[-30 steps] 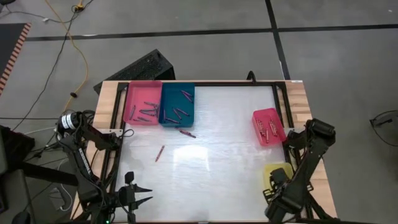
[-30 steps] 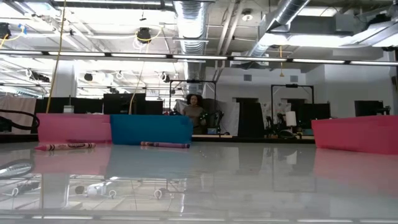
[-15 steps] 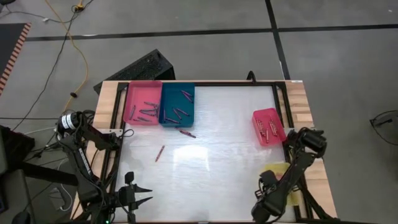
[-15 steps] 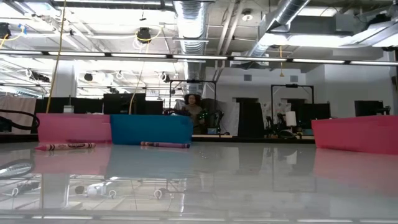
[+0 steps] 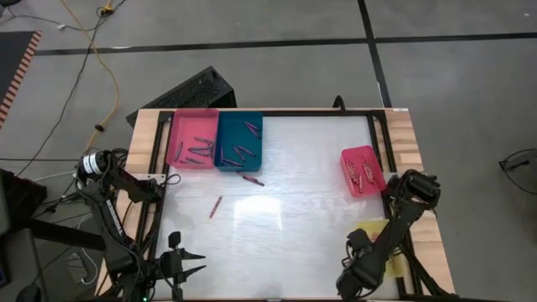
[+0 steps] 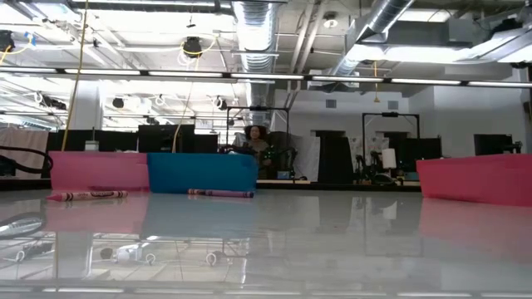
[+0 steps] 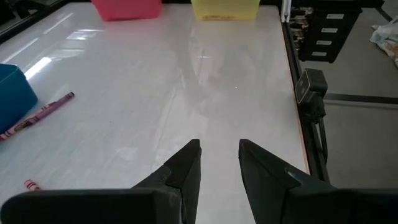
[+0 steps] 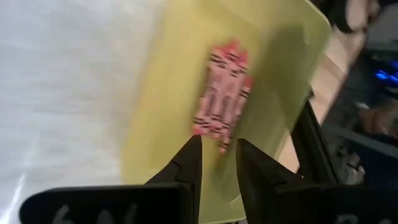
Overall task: Sort crayons
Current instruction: Put the purple crayon into the blue bin
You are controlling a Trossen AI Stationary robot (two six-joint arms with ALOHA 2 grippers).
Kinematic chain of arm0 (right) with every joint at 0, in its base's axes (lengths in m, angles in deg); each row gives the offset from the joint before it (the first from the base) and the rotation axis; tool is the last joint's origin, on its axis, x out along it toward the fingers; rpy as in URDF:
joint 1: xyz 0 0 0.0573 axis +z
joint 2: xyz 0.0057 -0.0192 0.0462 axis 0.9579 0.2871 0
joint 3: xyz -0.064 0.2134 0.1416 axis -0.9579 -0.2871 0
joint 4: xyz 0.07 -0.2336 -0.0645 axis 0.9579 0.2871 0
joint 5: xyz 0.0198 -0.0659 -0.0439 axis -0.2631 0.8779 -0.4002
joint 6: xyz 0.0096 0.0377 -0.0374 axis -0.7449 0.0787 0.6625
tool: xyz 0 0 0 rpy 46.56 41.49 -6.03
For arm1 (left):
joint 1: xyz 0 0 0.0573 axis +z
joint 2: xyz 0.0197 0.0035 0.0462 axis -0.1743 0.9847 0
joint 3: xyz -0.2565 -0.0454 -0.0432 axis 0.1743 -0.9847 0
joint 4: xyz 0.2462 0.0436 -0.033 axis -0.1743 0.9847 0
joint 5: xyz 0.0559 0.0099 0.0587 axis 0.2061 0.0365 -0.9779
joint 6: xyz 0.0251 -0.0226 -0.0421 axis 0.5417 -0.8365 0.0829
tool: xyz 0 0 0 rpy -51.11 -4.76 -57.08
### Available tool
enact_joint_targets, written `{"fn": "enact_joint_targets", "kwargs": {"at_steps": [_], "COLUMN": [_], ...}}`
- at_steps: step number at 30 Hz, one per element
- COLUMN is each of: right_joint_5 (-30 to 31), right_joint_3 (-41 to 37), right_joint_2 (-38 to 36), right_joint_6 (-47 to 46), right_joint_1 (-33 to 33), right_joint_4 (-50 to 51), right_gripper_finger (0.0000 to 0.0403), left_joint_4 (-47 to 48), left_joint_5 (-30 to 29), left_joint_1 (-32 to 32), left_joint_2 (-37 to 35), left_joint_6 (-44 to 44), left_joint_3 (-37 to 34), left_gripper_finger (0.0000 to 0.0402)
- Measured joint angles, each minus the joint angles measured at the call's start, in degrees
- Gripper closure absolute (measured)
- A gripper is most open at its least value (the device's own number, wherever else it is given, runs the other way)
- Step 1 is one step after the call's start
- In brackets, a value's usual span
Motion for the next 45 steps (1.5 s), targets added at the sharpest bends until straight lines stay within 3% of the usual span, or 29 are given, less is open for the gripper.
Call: {"fn": "enact_joint_targets", "kwargs": {"at_steps": [4,7,14,17,24,27,36,45], "right_joint_5": [3.50,10.23,39.16,46.17,45.45,44.55,37.87,32.73], "right_joint_3": [4.19,8.58,13.60,13.58,11.29,11.08,11.18,11.15], "right_joint_2": [-1.56,-2.02,-1.98,-1.78,-1.37,-1.30,-0.07,8.06], "right_joint_6": [6.48,12.77,37.75,52.70,77.48,84.51,93.69,100.70], "right_joint_1": [-3.60,-7.08,-15.25,-19.06,-29.00,-32.86,-41.89,-44.59], "right_joint_4": [-0.03,0.00,-10.10,-18.66,-38.58,-40.63,-47.78,-49.60], "right_gripper_finger": [0.0310,0.0310,0.0310,0.0310,0.0310,0.0310,0.0310,0.0310], "left_joint_4": [-0.08,-0.28,-0.27,-0.24,0.08,0.06,0.49,1.41], "left_joint_5": [0.15,0.19,0.38,1.73,2.50,2.85,5.12,5.31], "left_joint_1": [0.00,0.00,0.00,-0.01,-0.02,-0.02,-0.13,-0.20], "left_joint_2": [0.00,0.00,0.00,0.00,0.01,0.02,0.02,0.02], "left_joint_6": [-0.07,-0.26,-0.24,-0.24,-0.22,-0.24,-0.22,-1.46], "left_joint_3": [0.00,0.00,0.00,0.00,0.00,0.00,0.00,0.00], "left_gripper_finger": [0.0301,0.0301,0.0301,0.0301,0.0301,0.0301,0.0301,0.0301]}}
